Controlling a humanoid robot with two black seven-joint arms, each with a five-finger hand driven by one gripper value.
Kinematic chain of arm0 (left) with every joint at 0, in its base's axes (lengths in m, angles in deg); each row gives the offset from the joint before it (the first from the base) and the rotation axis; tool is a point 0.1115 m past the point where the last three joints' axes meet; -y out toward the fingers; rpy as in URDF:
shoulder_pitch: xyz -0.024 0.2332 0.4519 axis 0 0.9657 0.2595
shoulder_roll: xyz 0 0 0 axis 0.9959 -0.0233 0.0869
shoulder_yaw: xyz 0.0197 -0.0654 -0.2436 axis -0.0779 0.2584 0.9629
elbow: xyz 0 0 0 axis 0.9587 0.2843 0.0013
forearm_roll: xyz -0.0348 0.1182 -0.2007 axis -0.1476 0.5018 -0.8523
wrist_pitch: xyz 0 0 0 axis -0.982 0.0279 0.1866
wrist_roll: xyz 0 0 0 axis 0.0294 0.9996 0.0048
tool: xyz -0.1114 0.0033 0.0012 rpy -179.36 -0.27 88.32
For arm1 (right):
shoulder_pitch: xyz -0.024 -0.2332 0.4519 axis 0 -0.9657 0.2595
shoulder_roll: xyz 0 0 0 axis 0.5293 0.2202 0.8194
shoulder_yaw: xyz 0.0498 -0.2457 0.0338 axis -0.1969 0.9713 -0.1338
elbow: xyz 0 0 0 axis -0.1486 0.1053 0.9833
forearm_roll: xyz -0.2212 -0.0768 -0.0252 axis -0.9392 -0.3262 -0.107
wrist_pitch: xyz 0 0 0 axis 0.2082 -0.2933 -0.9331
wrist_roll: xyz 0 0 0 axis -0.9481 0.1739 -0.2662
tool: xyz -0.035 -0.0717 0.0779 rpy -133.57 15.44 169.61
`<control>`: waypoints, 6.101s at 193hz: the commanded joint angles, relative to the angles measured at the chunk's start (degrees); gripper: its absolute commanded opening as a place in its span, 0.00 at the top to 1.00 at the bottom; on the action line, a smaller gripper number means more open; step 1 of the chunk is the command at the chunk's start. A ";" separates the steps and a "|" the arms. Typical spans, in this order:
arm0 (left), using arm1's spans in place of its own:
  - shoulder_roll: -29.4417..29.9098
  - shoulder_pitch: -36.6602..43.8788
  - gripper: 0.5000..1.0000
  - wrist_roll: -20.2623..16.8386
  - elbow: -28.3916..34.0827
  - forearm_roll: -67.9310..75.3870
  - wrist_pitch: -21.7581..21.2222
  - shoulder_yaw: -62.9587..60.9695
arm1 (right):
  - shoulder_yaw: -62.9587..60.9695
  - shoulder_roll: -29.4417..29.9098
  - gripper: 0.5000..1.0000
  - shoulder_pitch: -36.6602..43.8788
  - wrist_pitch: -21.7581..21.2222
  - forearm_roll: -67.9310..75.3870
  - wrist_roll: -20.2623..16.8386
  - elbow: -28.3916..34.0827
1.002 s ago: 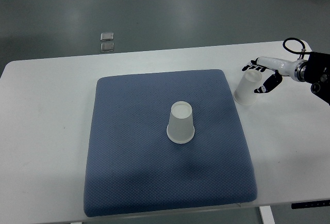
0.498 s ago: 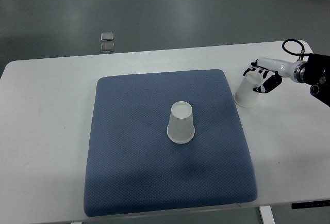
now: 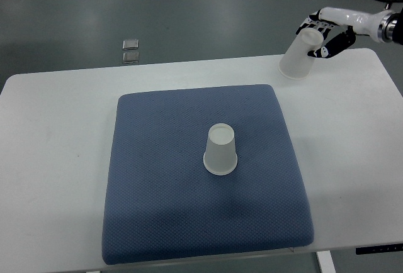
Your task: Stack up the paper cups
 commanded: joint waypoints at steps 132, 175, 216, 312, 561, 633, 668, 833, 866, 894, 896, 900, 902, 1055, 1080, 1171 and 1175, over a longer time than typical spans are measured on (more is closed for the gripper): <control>0.00 0.02 0.00 0.00 0.00 0.00 0.00 0.07 | -4.99 5.24 0.80 12.66 -16.32 4.48 -0.28 18.46; 0.00 0.02 0.00 0.00 0.00 0.00 0.00 0.07 | -4.11 7.26 0.80 10.91 -16.32 4.12 -0.28 18.90; 0.00 -0.07 0.00 0.00 0.00 0.00 0.00 0.07 | -2.44 7.44 0.79 8.97 -16.32 3.86 -0.11 18.99; 0.00 0.02 0.00 0.00 0.00 0.00 0.00 -0.02 | 0.19 6.30 0.80 5.98 -16.32 -0.45 0.07 21.54; 0.00 0.02 0.00 0.00 0.00 0.00 0.00 -0.02 | 1.42 7.00 0.84 2.20 -16.32 -2.55 -0.19 20.75; 0.00 0.02 0.00 0.00 0.00 0.00 0.00 -0.02 | 1.77 7.09 0.79 2.29 -13.67 -2.56 -0.28 20.04; 0.00 0.02 0.00 0.00 0.00 0.00 0.00 -0.02 | 1.77 7.00 0.45 2.47 -14.19 -2.47 -0.28 20.04; 0.00 0.02 0.00 0.00 0.00 0.00 0.00 -0.02 | -2.53 6.12 0.40 2.38 -12.53 3.50 -0.37 11.61; 0.00 0.02 0.00 0.00 0.00 0.00 0.00 -0.02 | -3.23 7.26 0.40 1.15 -3.74 16.33 -0.72 -0.25; 0.00 0.02 0.00 0.00 0.00 0.00 0.00 -0.02 | -3.23 8.93 0.40 -1.84 4.26 28.90 -0.90 -8.43; 0.00 0.02 0.00 0.00 0.00 0.00 0.00 -0.02 | -3.23 9.28 0.40 -2.01 4.79 29.87 -0.98 -8.87; 0.00 -0.07 0.00 0.00 0.00 0.00 0.00 -0.02 | -3.32 9.90 0.40 -2.54 6.02 31.54 -1.16 -9.92; 0.00 0.02 0.00 0.00 0.00 0.00 0.00 -0.02 | -3.32 10.25 0.40 -2.72 6.54 32.42 -1.33 -10.36; 0.00 0.02 0.00 0.00 0.00 0.00 0.00 -0.02 | -17.82 25.81 0.18 -16.34 29.66 58.27 -2.04 -16.87; 0.00 0.02 0.00 0.00 0.00 0.00 0.00 0.07 | -19.67 27.65 0.17 -17.48 31.42 58.27 -1.86 -17.13; 0.00 0.02 0.00 0.00 0.00 0.00 0.00 0.07 | -20.73 31.26 0.17 -20.91 31.77 57.47 -1.78 -18.01; 0.00 0.02 0.00 0.00 0.00 0.00 0.00 -0.02 | -20.73 31.26 0.17 -21.00 31.77 57.47 -1.78 -18.01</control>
